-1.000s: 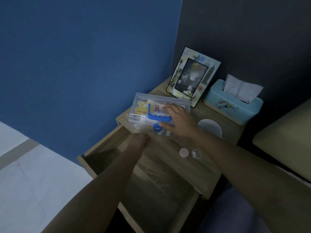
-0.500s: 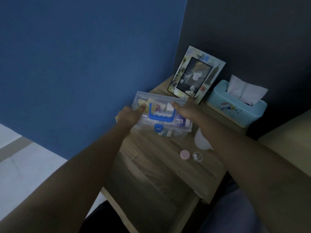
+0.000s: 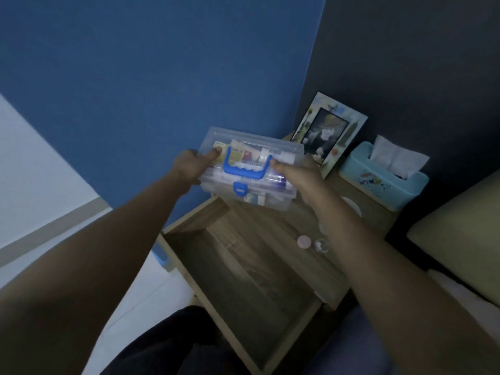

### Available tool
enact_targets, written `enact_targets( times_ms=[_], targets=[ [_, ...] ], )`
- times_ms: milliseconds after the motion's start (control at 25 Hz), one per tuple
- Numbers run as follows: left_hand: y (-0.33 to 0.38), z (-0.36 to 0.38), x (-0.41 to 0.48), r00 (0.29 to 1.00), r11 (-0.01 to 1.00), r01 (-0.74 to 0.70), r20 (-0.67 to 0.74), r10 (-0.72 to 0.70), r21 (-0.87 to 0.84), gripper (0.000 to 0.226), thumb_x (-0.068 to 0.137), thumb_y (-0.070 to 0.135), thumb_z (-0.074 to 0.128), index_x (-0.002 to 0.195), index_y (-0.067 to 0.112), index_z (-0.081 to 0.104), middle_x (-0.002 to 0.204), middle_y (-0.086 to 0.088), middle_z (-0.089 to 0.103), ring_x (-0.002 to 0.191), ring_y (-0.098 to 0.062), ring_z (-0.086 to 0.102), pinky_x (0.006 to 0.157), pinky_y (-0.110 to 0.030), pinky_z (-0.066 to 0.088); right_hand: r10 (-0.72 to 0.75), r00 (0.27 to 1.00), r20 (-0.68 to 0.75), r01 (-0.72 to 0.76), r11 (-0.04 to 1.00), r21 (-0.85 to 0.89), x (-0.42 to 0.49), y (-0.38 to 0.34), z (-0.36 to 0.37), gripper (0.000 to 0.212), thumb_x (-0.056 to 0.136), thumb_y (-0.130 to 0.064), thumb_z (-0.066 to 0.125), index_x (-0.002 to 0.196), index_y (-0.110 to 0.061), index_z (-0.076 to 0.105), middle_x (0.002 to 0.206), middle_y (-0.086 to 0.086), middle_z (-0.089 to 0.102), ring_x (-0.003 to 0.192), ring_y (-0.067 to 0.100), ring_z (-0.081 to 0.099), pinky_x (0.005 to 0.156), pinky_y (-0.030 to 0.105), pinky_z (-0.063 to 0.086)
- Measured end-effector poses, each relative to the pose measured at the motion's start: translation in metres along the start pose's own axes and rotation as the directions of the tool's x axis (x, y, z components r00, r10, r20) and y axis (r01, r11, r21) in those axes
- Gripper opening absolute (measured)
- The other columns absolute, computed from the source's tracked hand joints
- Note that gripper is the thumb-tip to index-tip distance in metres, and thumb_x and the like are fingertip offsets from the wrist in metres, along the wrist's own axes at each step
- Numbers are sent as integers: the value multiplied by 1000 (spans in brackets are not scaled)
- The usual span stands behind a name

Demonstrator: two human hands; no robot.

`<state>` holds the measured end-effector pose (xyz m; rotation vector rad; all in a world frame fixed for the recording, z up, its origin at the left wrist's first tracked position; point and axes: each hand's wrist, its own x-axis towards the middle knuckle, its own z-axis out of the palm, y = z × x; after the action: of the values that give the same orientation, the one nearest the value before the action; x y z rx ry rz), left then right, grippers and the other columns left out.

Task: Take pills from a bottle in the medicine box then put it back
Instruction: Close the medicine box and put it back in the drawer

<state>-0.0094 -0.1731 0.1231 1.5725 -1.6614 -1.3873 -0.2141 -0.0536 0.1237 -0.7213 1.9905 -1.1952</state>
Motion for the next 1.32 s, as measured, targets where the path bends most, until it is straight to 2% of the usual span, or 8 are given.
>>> enact_targets(
  times_ms=[80, 240, 320, 440, 560, 720, 1160, 1320],
  targets=[
    [4, -22, -26, 1000, 1000, -2, 15, 2, 0, 41, 78, 53, 64, 82, 12, 60, 92, -11, 62, 82, -25, 60, 61, -30, 48, -48, 998, -47, 49, 999, 11, -42, -2, 9, 69, 69, -47, 75, 125, -14, 52, 128, 8, 61, 115, 26, 58, 101, 44, 47],
    [-9, -50, -85, 995, 998, 8, 103, -14, 65, 43, 80, 49, 66, 93, 8, 58, 89, -11, 59, 80, -24, 58, 67, -33, 49, -78, 986, -148, 69, 995, -68, -132, 21, 18, 62, 71, -56, 70, 115, -14, 59, 116, 9, 68, 106, 27, 63, 93, 40, 51],
    [-28, -51, -112, 987, 993, 28, 155, -45, 111, 40, 79, 47, 67, 89, 8, 59, 85, -8, 60, 74, -23, 60, 64, -32, 52, -82, 980, -181, 64, 993, -100, -171, 47, 19, 59, 72, -57, 68, 111, -13, 61, 109, 6, 69, 97, 23, 65, 78, 30, 52],
    [-64, -41, -135, 964, 989, 80, 244, -109, 126, 35, 80, 43, 68, 86, 9, 61, 81, -4, 63, 68, -17, 61, 59, -28, 53, -32, 985, -169, 15, 995, -101, -210, 86, 23, 56, 74, -54, 68, 110, -12, 57, 101, 2, 66, 82, 11, 59, 52, 15, 36],
    [-90, -27, -133, 944, 988, 68, 312, -110, 141, 24, 83, 38, 67, 84, 14, 64, 86, -2, 65, 72, -13, 62, 65, -25, 51, 51, 997, -60, -50, 999, 11, -225, 118, 28, 53, 75, -42, 72, 117, -16, 52, 109, -1, 63, 88, 8, 63, 63, 18, 48],
    [-117, -13, -100, 905, 981, 52, 407, -125, 186, 38, 83, 35, 67, 115, 16, 60, 108, -2, 64, 101, -20, 60, 86, -29, 48, 89, 995, -35, -88, 996, 9, -219, 147, 49, 64, 72, -38, 74, 126, -16, 47, 122, 6, 61, 108, 19, 61, 94, 45, 52],
    [-179, 20, -20, 833, 922, 88, 480, -276, 377, 47, 88, 27, 61, 128, 5, 52, 130, -14, 57, 117, -29, 56, 105, -47, 43, 284, 958, -41, -283, 959, 36, -164, 217, 104, 77, 70, -45, 73, 135, -27, 38, 129, 0, 57, 114, 17, 58, 94, 42, 51],
    [-189, 31, -11, 826, 920, 104, 482, -292, 378, 43, 89, 24, 60, 127, 7, 50, 130, -13, 56, 117, -28, 55, 104, -43, 43, 325, 944, -60, -325, 946, 19, -151, 238, 111, 77, 69, -45, 74, 135, -29, 38, 129, -1, 58, 112, 16, 58, 90, 37, 52]
  ],
)
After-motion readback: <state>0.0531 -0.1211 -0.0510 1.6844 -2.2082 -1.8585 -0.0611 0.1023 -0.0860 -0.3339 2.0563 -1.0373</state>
